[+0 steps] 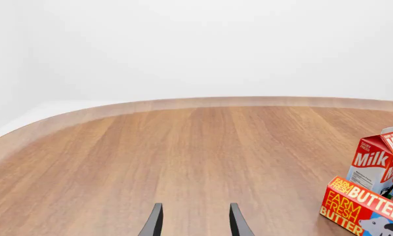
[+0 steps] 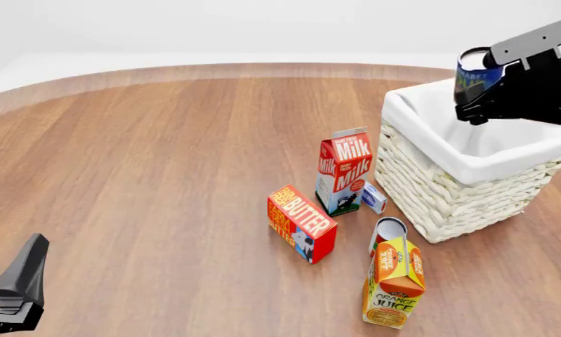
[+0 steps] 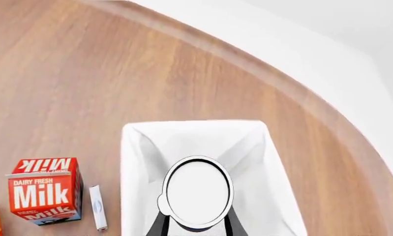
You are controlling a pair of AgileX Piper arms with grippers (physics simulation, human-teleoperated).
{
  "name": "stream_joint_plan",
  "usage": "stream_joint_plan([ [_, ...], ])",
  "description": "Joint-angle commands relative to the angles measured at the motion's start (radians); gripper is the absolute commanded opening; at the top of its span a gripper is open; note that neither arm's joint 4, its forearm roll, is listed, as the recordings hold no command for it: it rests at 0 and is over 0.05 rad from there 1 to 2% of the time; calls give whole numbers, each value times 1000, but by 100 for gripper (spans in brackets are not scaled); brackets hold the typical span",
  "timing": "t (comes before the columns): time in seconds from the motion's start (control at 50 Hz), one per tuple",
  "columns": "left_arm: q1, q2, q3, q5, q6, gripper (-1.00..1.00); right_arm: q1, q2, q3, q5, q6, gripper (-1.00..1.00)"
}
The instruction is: Pick up the alphabet soup, and put it in the basket.
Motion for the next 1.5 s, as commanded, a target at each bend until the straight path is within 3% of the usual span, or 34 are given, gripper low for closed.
stream_joint_plan([
  [0.02,0,0,0,0,0,100,-7,20,-19,18,11,-100],
  [1.5,0,0,0,0,0,100,-78,238,-133,103,-63,-100],
])
